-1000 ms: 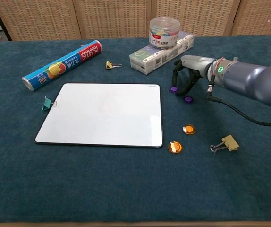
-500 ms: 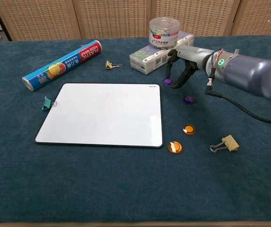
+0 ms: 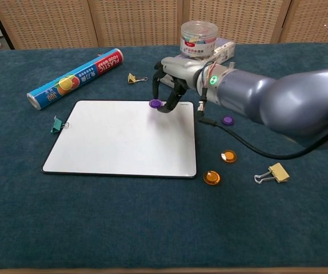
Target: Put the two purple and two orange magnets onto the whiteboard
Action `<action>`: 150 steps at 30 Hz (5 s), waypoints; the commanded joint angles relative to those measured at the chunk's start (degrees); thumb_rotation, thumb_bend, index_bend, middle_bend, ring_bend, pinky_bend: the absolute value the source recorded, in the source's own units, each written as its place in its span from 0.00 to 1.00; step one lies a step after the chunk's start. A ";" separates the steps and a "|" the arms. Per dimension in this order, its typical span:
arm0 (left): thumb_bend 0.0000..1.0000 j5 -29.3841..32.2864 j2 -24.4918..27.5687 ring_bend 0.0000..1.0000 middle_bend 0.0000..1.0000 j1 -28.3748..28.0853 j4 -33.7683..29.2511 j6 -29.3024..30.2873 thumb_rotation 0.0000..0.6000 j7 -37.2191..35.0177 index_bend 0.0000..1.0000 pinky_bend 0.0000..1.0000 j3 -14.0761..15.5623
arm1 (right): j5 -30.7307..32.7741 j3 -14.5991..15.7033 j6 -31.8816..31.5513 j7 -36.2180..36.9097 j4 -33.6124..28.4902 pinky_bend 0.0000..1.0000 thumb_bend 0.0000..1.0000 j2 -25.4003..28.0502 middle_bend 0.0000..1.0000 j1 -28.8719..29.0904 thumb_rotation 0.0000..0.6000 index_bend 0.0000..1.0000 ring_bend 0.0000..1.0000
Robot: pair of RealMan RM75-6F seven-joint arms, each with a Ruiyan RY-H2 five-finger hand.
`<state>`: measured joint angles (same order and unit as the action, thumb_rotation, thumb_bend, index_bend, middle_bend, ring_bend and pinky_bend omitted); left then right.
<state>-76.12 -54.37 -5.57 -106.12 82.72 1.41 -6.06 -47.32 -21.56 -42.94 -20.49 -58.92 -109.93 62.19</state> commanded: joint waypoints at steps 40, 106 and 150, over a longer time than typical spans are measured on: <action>0.07 -1.05 0.23 0.00 0.00 -0.10 -0.48 -0.42 1.00 0.09 0.00 0.00 0.75 | 1.74 9.88 -5.16 -5.40 -15.98 0.00 0.27 16.31 0.00 -9.68 1.00 0.39 0.00; 0.07 0.46 -0.70 0.00 0.00 -0.58 -0.62 -0.95 1.00 2.03 0.00 0.00 0.60 | 1.20 9.56 2.11 0.55 -4.53 0.00 0.39 12.27 0.00 -9.83 1.00 0.51 0.00; 0.07 -0.54 1.17 0.00 0.00 -0.06 -0.55 -0.79 1.00 -2.11 0.00 0.00 0.66 | 10.09 5.25 1.04 -8.59 -2.40 0.00 0.47 2.82 0.00 0.98 1.00 0.52 0.00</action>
<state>-76.64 -53.21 -5.65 -106.66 81.91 -0.69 -5.40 -37.37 -16.34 -41.96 -29.01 -61.43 -107.04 63.12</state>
